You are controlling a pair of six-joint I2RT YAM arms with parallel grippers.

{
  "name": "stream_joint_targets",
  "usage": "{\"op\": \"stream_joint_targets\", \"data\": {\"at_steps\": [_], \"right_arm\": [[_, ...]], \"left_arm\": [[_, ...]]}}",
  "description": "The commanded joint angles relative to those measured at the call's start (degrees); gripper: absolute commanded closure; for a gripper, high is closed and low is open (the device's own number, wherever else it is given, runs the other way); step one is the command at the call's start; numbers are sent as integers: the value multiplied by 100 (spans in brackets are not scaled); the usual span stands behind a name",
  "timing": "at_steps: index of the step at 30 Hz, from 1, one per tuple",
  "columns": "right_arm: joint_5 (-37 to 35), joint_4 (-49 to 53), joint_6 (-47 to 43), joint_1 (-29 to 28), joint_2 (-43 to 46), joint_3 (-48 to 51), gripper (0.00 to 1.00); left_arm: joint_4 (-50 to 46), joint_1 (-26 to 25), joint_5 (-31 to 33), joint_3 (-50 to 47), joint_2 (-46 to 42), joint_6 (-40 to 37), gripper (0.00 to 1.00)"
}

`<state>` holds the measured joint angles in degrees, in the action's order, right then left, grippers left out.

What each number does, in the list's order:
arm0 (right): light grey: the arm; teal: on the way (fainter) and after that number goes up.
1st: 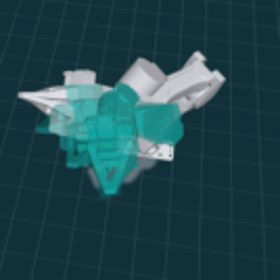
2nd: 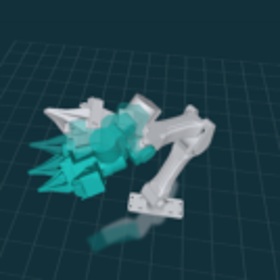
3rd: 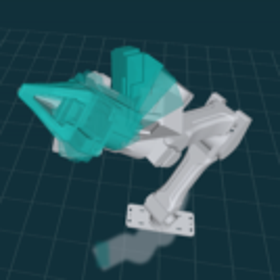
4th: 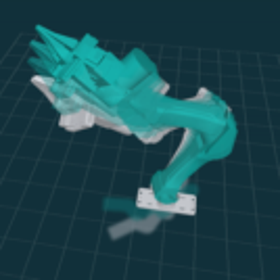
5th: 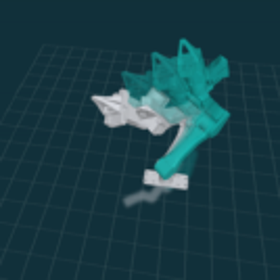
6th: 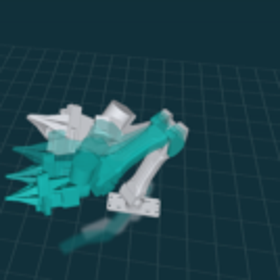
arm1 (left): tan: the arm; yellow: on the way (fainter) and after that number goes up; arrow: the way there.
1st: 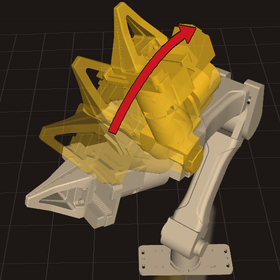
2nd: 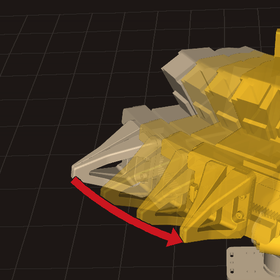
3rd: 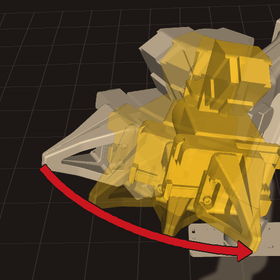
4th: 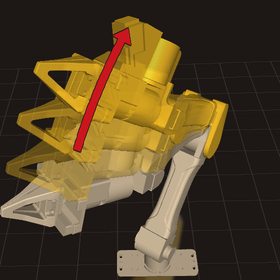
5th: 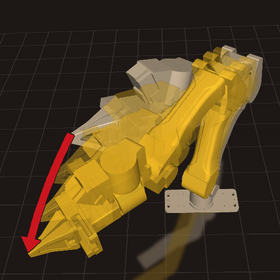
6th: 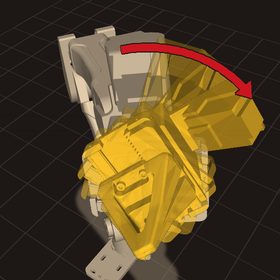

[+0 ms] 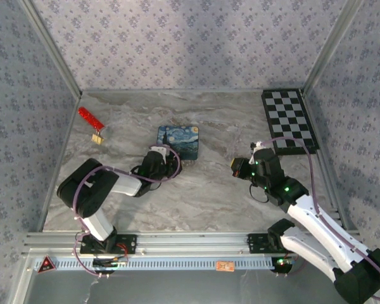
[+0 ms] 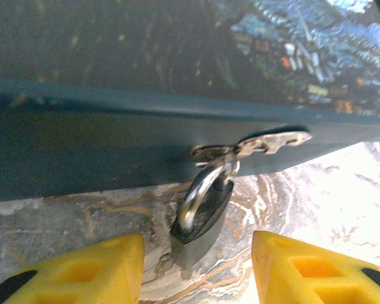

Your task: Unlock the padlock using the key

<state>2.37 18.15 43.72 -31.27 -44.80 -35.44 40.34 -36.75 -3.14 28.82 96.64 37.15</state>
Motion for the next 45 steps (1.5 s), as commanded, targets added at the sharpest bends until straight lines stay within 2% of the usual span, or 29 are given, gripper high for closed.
{"op": "stream_joint_targets", "data": {"at_steps": [1,6,23,27,32,34,45], "right_arm": [[12,61,19,-17,93,-33,100],[17,92,0,-17,100,-33,100],[34,61,27,-28,41,17,100],[75,-103,139,-76,-28,128,100],[150,-477,354,-280,-293,256,100],[167,-645,427,-390,-466,275,100],[485,-1602,1022,-657,-1249,465,100]], "left_arm": [[436,24,29,127,268,236,52],[528,22,-62,201,408,241,62],[530,65,-291,257,274,289,85],[23,72,-392,379,-29,363,90],[-928,107,-755,560,-591,408,93],[-1191,186,-1125,637,-741,463,95],[-1731,587,-2426,1033,-884,713,97]]}}
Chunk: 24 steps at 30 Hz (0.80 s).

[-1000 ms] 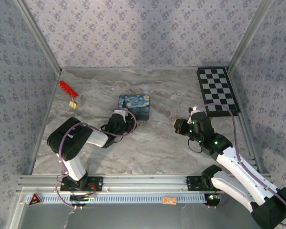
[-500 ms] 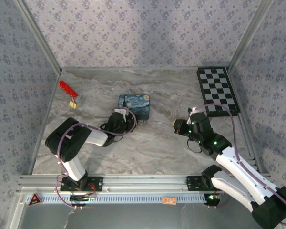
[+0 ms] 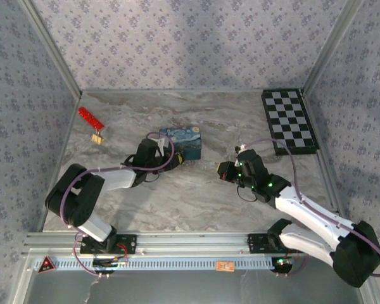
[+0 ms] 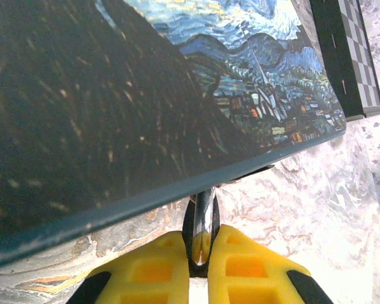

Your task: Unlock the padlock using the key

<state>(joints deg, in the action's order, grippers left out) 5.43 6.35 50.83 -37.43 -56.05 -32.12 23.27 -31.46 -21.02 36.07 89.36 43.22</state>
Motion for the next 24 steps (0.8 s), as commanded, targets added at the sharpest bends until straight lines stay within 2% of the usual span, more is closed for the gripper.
{"op": "stream_joint_targets", "data": {"at_steps": [1,8,18,24], "right_arm": [[219,-537,384,-45,-194,172,100],[532,-1479,684,-102,-729,371,100],[1024,-2765,1104,-144,-1538,380,100],[1148,-3531,1355,-160,-2019,449,100]], "left_arm": [[5,102,-768,349,-152,181,97],[11,226,-1214,571,-200,537,99],[572,277,-1483,663,-156,1181,100],[561,272,-1500,717,-138,1215,100]]}}
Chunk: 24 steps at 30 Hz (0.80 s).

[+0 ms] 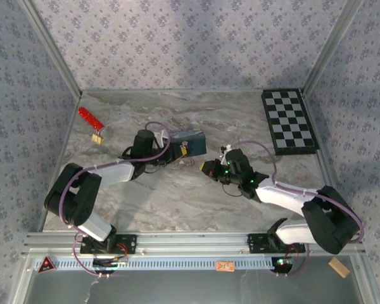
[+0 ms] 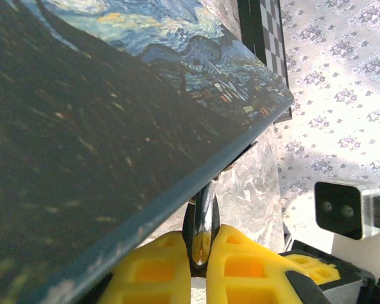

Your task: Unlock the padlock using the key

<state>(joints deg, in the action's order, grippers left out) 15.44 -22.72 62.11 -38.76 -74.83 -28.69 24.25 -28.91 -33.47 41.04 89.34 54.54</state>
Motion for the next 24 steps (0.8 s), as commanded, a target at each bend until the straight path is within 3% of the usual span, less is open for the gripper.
{"op": "stream_joint_targets", "data": {"at_steps": [1,18,24], "right_arm": [[175,-802,264,-17,-216,139,100],[356,-3313,337,233,-1396,576,100],[273,-3169,97,203,-1346,609,100]], "left_arm": [[462,25,-256,221,-127,83,100],[347,27,-125,159,-83,-29,100],[240,25,-89,159,-92,-101,100]]}}
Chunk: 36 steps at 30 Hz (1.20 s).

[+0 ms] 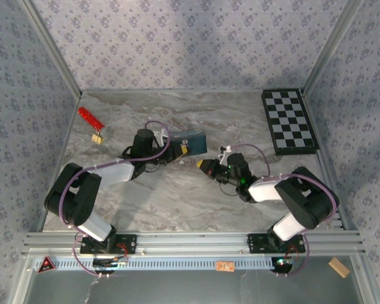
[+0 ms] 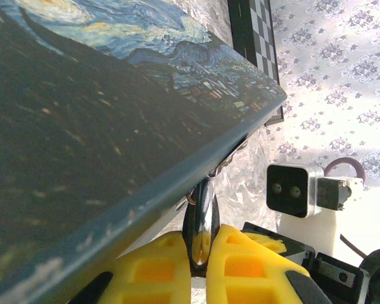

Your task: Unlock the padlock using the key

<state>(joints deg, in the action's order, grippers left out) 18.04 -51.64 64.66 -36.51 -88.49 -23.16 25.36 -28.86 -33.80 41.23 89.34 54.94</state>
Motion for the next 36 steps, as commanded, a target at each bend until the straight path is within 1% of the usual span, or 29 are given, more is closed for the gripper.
{"op": "stream_joint_targets", "data": {"at_steps": [1,4,8,14,27,31,36], "right_arm": [[8,-278,-185,-21,32,49,100],[-14,-319,-235,-11,47,71,100],[1,-722,-229,4,-15,201,100],[-65,-870,-297,-24,-76,209,100],[29,-1755,-10,-74,-590,198,100],[-28,-1783,-28,-119,-644,178,100],[65,-1898,26,-113,-779,92,100]], "left_arm": [[131,24,-56,131,-92,-140,100],[127,21,-52,131,-101,-141,100],[56,25,-37,156,-58,-194,100],[109,24,-56,157,-31,-142,100],[316,4,-118,139,-66,62,100],[268,6,-131,137,-75,53,100],[248,-5,-118,139,-75,53,100]]}}
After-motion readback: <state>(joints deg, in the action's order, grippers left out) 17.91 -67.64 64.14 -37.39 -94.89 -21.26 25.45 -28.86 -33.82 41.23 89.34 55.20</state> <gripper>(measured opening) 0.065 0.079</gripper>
